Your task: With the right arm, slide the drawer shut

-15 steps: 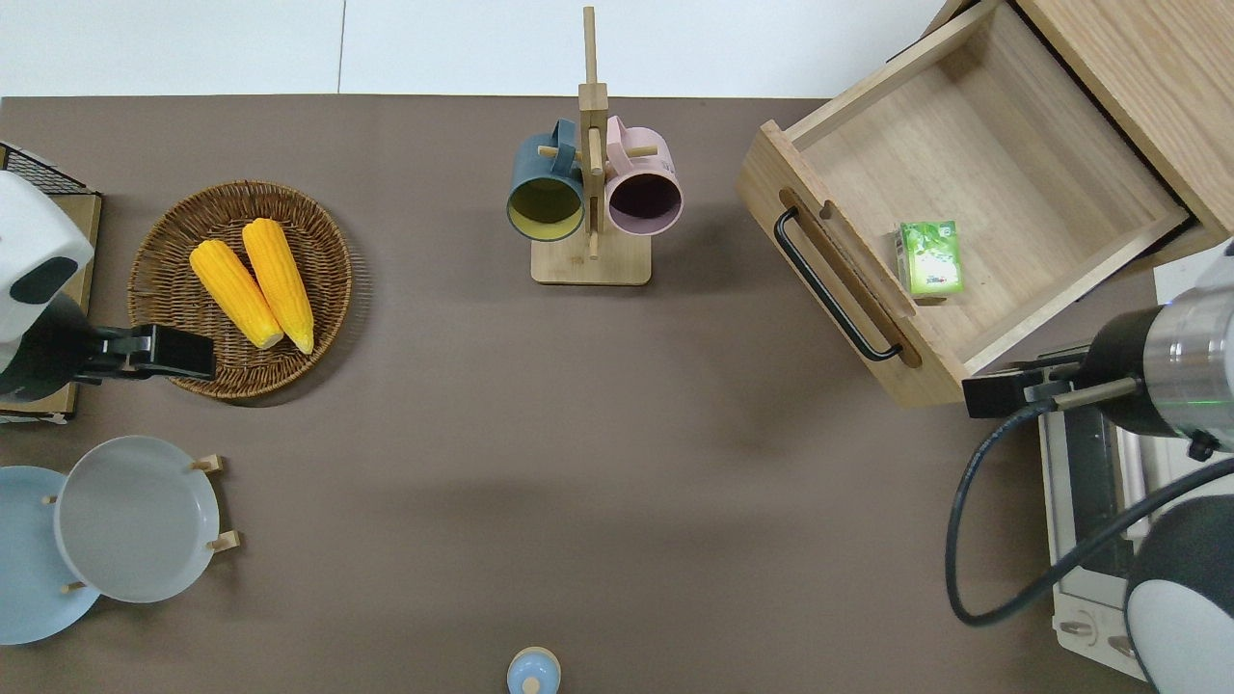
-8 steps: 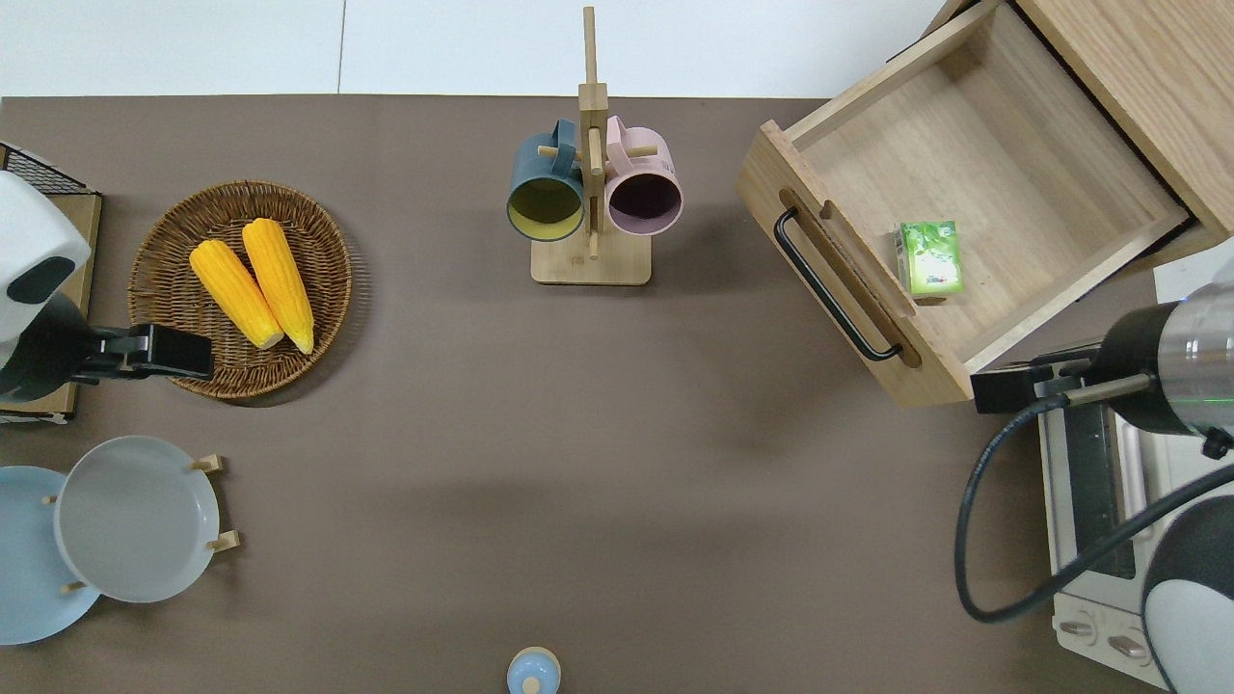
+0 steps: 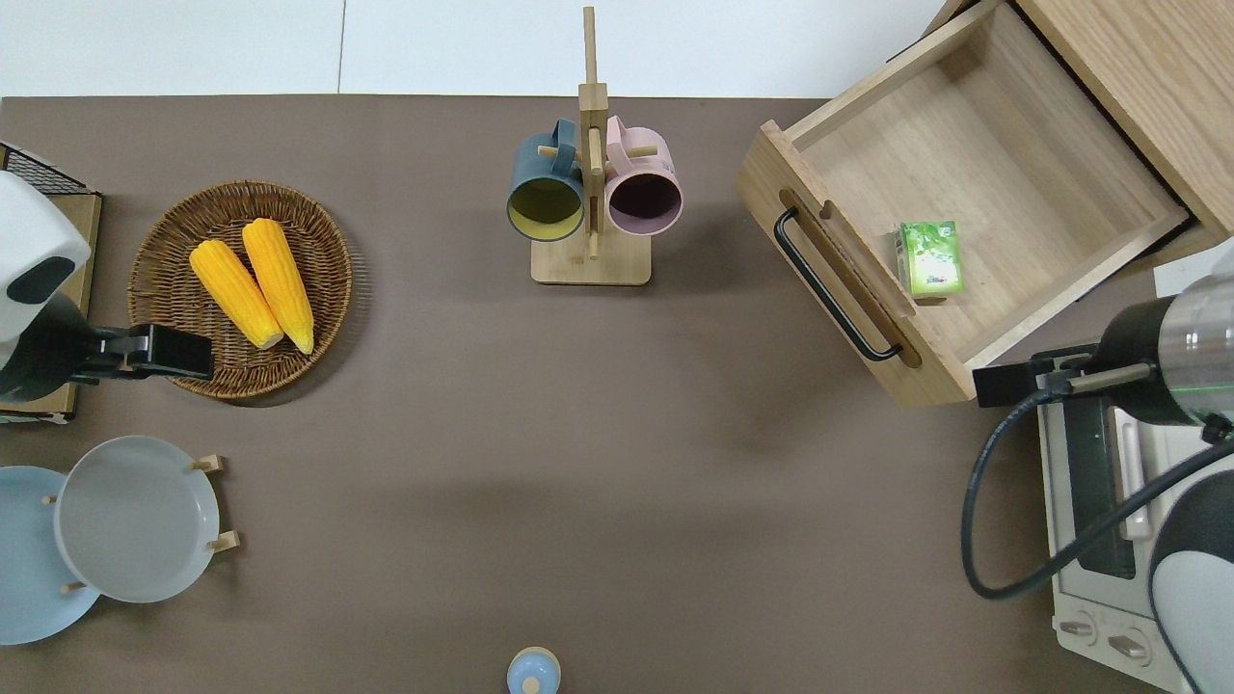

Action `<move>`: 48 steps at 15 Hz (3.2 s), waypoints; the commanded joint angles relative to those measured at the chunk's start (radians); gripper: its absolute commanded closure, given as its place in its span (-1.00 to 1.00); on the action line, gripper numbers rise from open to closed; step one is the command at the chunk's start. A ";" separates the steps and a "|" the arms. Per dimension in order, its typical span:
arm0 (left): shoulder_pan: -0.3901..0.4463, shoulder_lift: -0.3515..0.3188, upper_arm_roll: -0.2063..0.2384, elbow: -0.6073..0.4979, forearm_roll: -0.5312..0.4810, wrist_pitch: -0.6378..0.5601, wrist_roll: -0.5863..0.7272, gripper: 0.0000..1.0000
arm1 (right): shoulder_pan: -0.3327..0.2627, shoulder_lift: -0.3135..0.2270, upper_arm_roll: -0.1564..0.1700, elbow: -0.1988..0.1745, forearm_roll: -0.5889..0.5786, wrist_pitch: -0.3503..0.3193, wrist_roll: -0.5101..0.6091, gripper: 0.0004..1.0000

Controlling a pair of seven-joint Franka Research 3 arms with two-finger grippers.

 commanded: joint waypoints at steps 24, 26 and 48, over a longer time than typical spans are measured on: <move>0.002 -0.010 0.000 0.001 0.013 -0.012 0.004 -1.00 | 0.194 0.074 0.102 0.004 0.051 0.037 0.903 1.00; 0.002 -0.010 0.000 0.001 0.013 -0.012 0.004 -1.00 | 0.229 0.118 0.110 0.004 0.042 0.106 1.039 1.00; 0.002 -0.010 0.000 0.001 0.013 -0.012 0.004 -0.99 | 0.419 0.313 -0.096 0.015 -0.117 0.264 1.371 1.00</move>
